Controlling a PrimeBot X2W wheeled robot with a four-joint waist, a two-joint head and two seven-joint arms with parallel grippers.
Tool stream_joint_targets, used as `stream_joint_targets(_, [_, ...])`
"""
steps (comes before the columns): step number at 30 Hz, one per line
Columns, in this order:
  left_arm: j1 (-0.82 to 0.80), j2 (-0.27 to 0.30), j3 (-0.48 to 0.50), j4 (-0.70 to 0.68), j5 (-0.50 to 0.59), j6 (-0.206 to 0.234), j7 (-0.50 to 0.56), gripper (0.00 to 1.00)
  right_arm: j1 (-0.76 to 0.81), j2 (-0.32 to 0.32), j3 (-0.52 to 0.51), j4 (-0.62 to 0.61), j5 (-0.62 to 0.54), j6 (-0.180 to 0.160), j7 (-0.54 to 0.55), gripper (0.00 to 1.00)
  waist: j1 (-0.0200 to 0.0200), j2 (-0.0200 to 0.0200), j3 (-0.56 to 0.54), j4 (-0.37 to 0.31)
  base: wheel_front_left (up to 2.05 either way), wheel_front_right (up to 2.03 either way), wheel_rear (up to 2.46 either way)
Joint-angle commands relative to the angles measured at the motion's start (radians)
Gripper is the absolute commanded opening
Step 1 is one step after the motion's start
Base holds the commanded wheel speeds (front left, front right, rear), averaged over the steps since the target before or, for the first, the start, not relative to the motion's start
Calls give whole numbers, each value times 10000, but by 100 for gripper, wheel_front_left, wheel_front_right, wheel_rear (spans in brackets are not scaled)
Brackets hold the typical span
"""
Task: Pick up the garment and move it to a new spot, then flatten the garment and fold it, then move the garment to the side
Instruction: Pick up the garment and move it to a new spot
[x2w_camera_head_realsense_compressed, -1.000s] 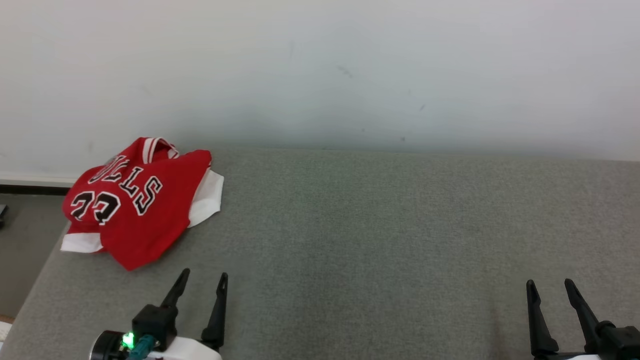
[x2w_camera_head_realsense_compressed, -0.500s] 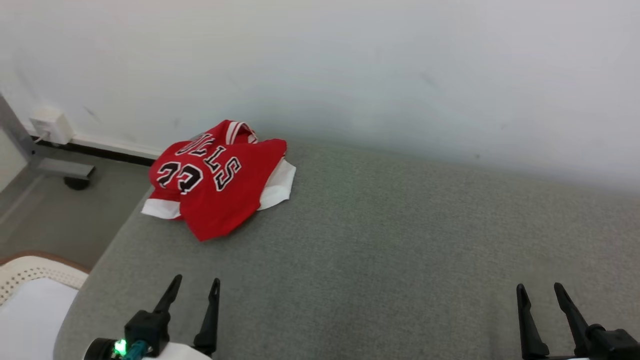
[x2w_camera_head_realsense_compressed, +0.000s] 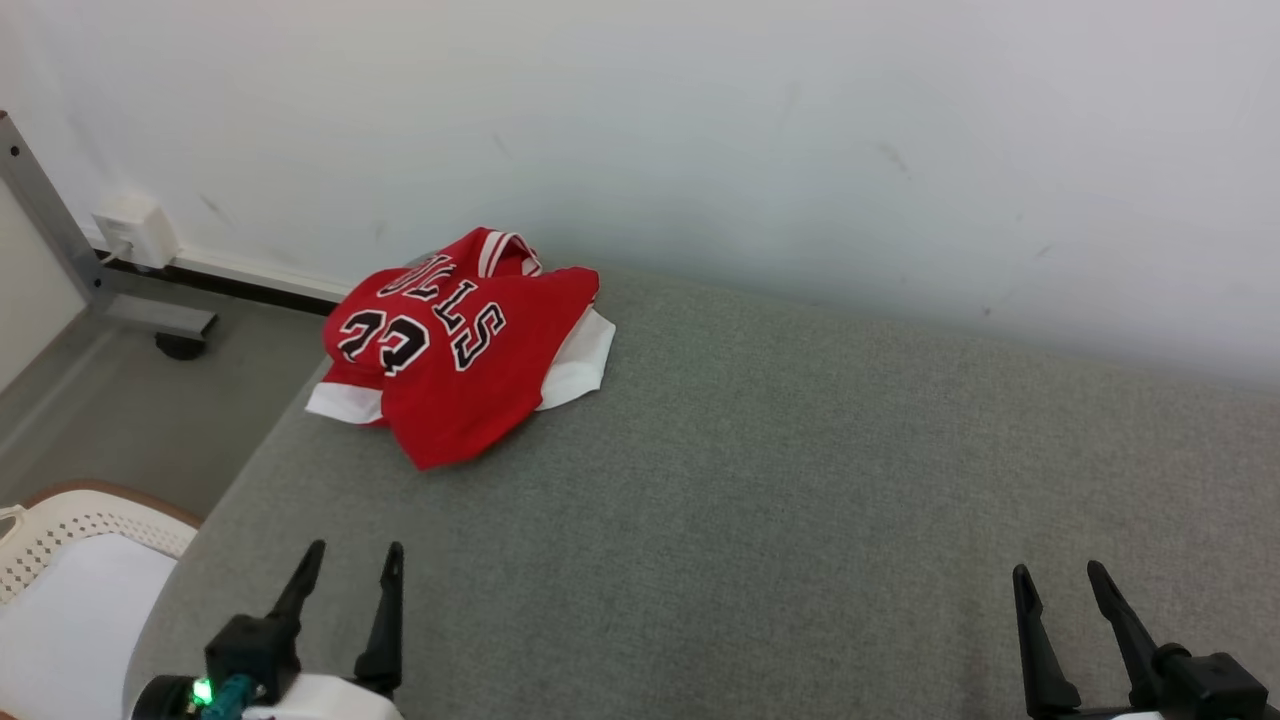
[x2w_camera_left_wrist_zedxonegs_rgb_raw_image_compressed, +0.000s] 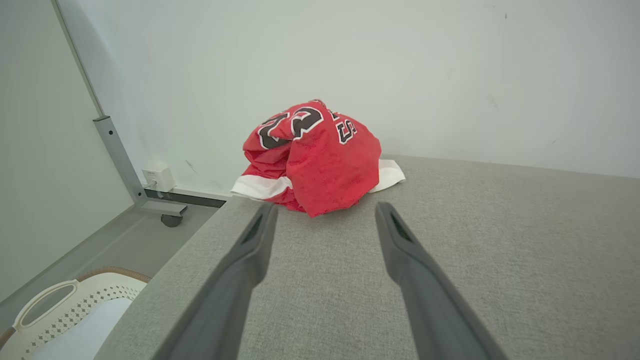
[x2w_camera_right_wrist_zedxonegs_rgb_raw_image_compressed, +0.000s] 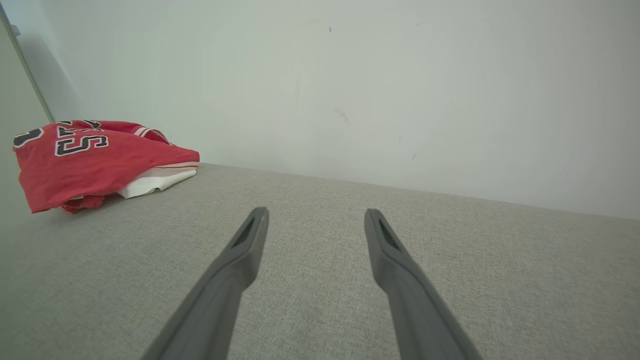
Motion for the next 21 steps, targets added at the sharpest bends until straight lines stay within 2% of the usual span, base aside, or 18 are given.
stream_joint_targets(1, [-196, 27, 119, -34, -162, 24, -7, 100, -56, -31, -2, -35, 1, 8, 4, 100, 0, 0, 109, -86, 0, 0, 0])
stream_joint_targets(8, [-2001, 571, 592, 266, -467, -236, 14, 100, -583, -292, 98, -378, -160, 8, 4, 100, 0, 0, 1261, -322, 0, 0, 0])
stream_joint_targets(13, [-4105, 1242, 533, 1042, -435, -537, 776, 100, -1177, -628, 335, -656, -285, 8, 40, 100, 0, 0, 2450, -519, 0, 0, 0])
stream_joint_targets(15, [-5201, 1683, 537, 1634, -373, -649, 1246, 100, -1456, -818, 447, -933, -295, 8, 93, 100, 0, 0, 3045, -702, 0, 0, 0])
stream_joint_targets(21, [-6851, 2357, 614, 3350, -534, -762, 2259, 100, -1653, -1211, 625, -1607, -305, 8, 359, 100, 0, 0, 3785, -1122, 0, 0, 0])
